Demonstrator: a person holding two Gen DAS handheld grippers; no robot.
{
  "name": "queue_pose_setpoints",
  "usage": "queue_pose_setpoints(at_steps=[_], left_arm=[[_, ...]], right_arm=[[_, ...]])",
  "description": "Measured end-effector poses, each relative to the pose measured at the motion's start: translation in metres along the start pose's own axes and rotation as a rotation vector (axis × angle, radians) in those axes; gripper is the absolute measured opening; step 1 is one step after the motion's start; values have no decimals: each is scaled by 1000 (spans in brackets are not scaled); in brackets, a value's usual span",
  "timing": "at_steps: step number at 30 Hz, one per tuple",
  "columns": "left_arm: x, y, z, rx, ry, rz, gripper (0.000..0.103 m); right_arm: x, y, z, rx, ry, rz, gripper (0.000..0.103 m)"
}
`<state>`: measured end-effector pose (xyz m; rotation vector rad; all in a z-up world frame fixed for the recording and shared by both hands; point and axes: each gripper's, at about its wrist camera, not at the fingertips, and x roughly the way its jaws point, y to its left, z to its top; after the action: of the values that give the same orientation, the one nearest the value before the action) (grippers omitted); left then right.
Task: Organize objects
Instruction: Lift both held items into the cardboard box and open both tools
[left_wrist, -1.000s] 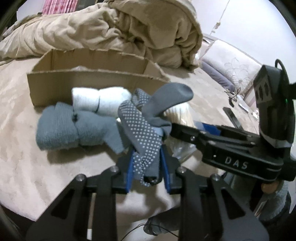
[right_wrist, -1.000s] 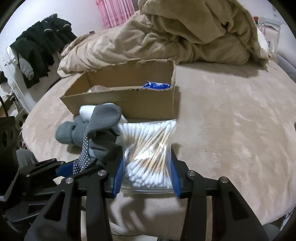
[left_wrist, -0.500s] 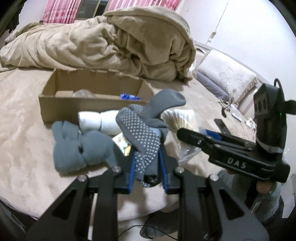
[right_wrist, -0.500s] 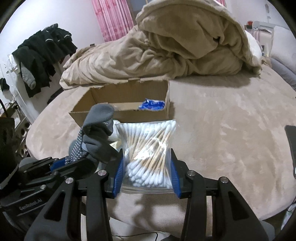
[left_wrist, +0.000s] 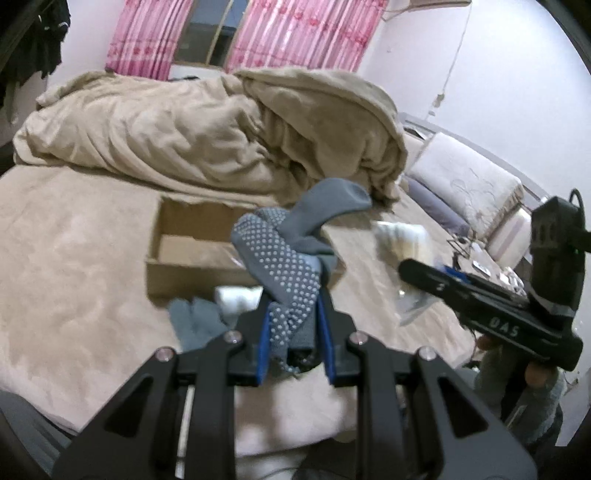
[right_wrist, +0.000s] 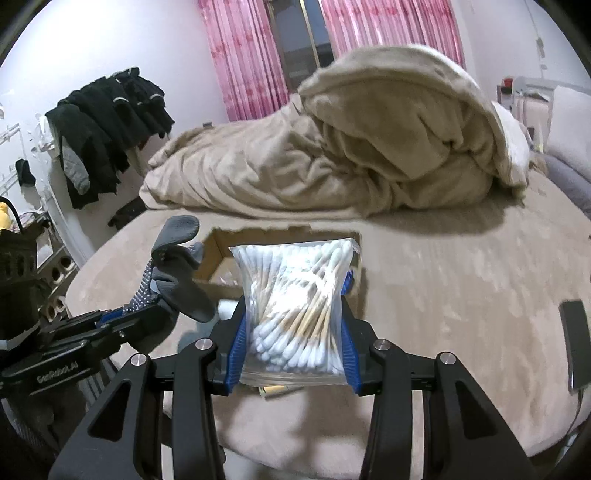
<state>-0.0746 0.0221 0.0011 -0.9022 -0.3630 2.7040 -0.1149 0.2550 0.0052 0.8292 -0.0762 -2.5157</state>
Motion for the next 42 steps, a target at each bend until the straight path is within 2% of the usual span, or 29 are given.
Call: queue_pose_setpoints(at_steps=[9, 16, 27, 33, 42], left_arm=[[-15, 29, 37, -6, -52, 57, 23], [-7, 47, 53, 0, -60, 68, 23], [51, 74, 66, -1, -2, 70, 23], [89, 94, 58, -20, 54, 81, 23], [127, 118, 47, -35, 127, 115, 23]], right_arm=[[2, 19, 34, -49, -57, 16, 45], [32, 26, 51, -86, -48, 13, 45], [103, 18, 66, -65, 17, -2, 45], [138, 16, 56, -67, 74, -18, 46], [195, 4, 37, -29, 177, -17, 47]])
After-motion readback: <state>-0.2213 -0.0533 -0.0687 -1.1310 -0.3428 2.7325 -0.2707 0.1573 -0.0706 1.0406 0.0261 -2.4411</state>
